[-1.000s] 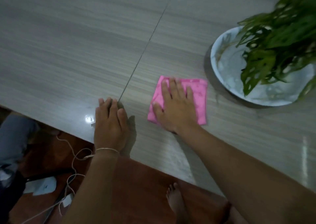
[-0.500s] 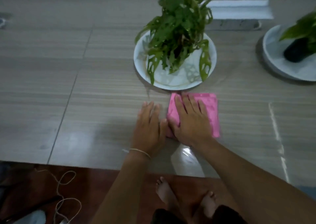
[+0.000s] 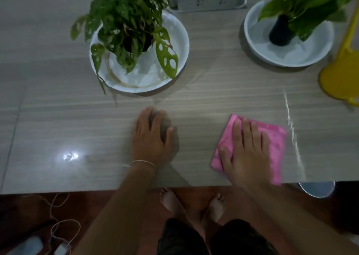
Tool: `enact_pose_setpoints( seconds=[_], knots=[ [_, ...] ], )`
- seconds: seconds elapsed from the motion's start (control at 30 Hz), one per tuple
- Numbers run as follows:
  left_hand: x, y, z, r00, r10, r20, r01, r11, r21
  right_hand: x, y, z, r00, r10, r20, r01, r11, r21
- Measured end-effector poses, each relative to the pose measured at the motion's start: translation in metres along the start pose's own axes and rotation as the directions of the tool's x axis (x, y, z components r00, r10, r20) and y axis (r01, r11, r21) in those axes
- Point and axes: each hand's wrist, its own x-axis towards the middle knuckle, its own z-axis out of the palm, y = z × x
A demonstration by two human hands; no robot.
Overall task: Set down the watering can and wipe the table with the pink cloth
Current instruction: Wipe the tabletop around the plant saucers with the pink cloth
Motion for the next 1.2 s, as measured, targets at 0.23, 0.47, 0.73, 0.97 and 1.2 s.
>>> enact_pose_setpoints(
  seconds=[0.23, 0.47, 0.73, 0.97, 1.2],
  knots=[
    [-0.001, 0.004, 0.001, 0.999, -0.039, 0.014, 0.039, 0.999, -0.006, 0.024, -0.019, -0.009, 1.000, 0.000, -0.007, 0.000, 0.999, 0.051],
    [0.002, -0.002, 0.004, 1.000, -0.021, -0.001, 0.021, 1.000, 0.004, 0.237, -0.055, -0.043, 0.990, -0.119, -0.078, 0.123, 0.992, 0.037],
    [0.005, -0.001, 0.000, 0.999, -0.026, 0.032, 0.024, 0.999, 0.048, 0.335, -0.070, -0.058, 0.984, -0.157, -0.079, 0.161, 0.986, 0.042],
    [0.005, 0.000, -0.001, 0.998, -0.023, 0.056, 0.021, 0.999, 0.043, 0.265, -0.071, -0.050, 0.968, -0.247, -0.048, 0.249, 0.968, 0.040],
    [0.002, -0.002, 0.003, 0.998, -0.050, 0.050, 0.049, 0.999, 0.022, 0.084, -0.061, -0.014, 0.960, -0.274, -0.051, 0.275, 0.961, 0.005]
  ],
)
